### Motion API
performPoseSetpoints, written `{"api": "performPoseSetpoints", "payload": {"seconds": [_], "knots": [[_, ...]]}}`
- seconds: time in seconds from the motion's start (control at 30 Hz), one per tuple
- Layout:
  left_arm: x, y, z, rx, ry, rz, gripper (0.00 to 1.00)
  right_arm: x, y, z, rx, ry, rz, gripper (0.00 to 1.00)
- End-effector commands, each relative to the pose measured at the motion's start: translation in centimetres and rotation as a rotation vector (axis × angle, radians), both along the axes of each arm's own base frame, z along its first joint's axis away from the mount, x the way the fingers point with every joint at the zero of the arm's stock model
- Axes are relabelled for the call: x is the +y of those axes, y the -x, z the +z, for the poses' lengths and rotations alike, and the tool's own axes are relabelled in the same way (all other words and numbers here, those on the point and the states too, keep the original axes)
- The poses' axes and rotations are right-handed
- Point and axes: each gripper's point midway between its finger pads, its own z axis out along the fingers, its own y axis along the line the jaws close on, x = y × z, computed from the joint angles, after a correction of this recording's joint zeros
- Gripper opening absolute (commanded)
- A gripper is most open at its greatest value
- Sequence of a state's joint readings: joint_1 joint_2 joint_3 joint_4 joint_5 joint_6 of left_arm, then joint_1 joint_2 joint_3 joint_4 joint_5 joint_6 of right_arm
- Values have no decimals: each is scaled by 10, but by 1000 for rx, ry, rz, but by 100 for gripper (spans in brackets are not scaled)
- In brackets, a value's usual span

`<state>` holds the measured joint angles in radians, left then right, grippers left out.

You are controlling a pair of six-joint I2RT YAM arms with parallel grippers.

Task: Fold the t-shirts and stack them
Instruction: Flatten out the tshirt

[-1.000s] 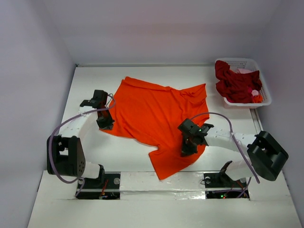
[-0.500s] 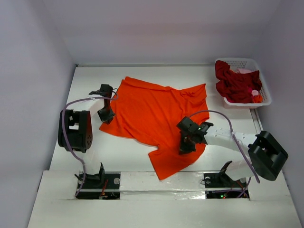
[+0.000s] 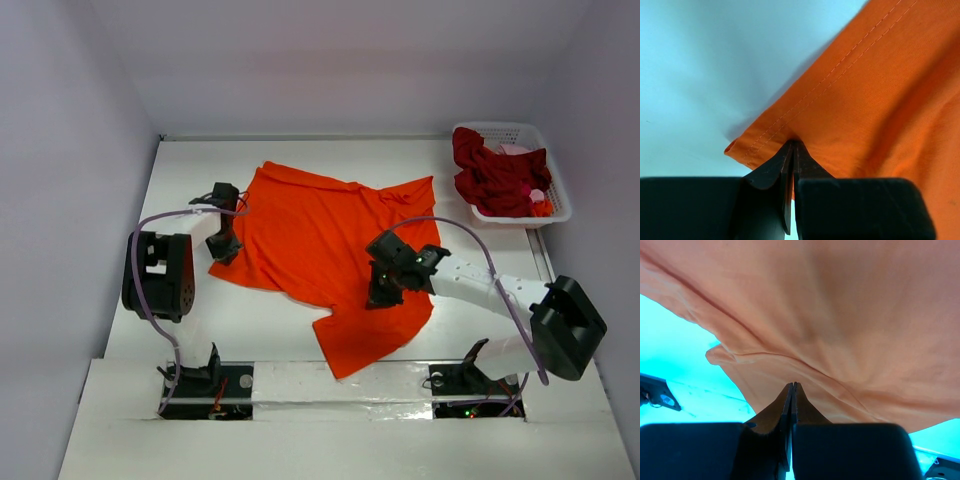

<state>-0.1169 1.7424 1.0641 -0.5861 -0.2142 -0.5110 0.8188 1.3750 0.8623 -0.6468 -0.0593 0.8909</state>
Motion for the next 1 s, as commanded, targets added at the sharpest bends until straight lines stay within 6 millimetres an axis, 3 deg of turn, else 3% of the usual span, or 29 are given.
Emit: {"api": "performPoseSetpoints", "payload": {"seconds": [0.0,0.13,0.3,0.37,0.5,0.53,0.6,0.63,0.7,0.73,0.77,0.83,0.87,0.9,0.97], "knots": [[5,59,-29,199,-27,5,0,6,-4,5,-20,-5,23,0],[3,56,-26,188,-13,4,0,7,-4,-7,-14,-2,22,0],[-2,60,-30,217,17,-7,0,0,6,-46,65,63,39,0],[-4,61,-28,211,28,-10,0,-2,6,-48,63,73,37,0],[-6,66,-29,224,40,-19,0,0,-13,-22,-20,94,53,0],[-6,66,-29,224,41,-21,0,5,-29,-2,-76,106,45,0],[-6,66,-29,223,43,-23,0,10,-38,16,-105,108,60,0],[-7,66,-28,226,49,-23,0,23,-50,40,-147,67,58,0],[-11,60,-14,188,57,-31,0,32,-59,64,-181,37,56,0],[-11,56,-6,159,55,-27,0,33,-61,76,-195,27,53,0],[-11,52,12,114,56,-27,0,41,-68,97,-232,-9,50,0],[-12,27,46,10,57,-30,0,43,-70,115,-249,-22,55,0],[-13,21,65,-37,62,-42,0,44,-79,133,-282,-51,43,0],[-16,-1,90,-119,73,-45,0,42,-83,140,-296,-56,37,0],[-22,-21,115,-199,103,-51,0,25,-106,149,-326,-48,-5,0]]}}
